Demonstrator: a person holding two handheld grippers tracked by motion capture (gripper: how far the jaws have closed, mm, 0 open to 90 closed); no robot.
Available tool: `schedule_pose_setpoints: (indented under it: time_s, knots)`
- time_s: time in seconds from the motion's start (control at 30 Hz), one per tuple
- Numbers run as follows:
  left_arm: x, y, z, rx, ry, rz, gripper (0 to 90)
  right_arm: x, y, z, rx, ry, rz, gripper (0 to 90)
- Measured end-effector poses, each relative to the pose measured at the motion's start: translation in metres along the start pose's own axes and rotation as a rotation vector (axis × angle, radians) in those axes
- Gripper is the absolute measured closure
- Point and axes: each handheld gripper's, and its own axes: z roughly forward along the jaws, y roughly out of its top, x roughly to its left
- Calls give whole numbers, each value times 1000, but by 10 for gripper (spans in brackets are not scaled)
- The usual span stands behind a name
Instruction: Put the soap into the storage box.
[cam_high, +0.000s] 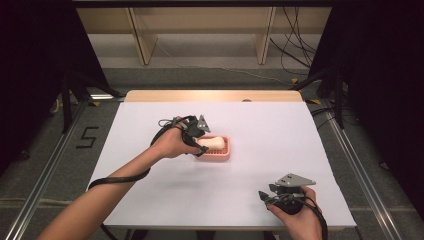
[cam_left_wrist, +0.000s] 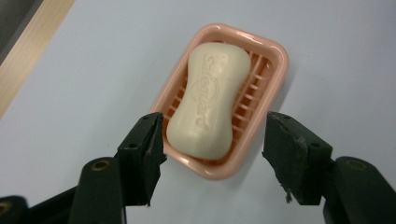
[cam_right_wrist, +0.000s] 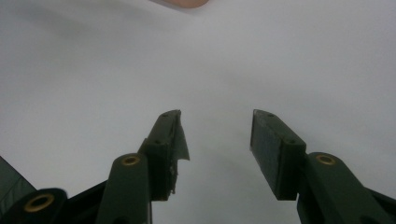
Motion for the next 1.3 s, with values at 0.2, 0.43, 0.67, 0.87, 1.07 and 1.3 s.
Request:
schedule_pose_setpoints:
  time_s: [0.2, 0.43, 0.67, 0.87, 1.07, 1.3]
  knots:
    - [-5, -26, -15, -40, 5, -66, 368, 0, 0, 0, -2, -2, 1, 533]
    - [-10, -58, -29, -61, 7, -125, 358, 1, 1, 1, 12, 8, 18, 533]
    - [-18, -95, -39, -40, -1, -178, 352, 2, 1, 1, 14, 8, 22, 531]
    - [-28, -119, -42, -37, -2, -219, 365, 6, 0, -1, 28, 5, 74, 529]
    - [-39, -150, -47, -24, 7, -266, 364, 4, 0, -2, 26, -5, 40, 528]
    - [-48, -186, -52, -29, 17, -347, 364, 4, 1, -1, 27, -1, 41, 527]
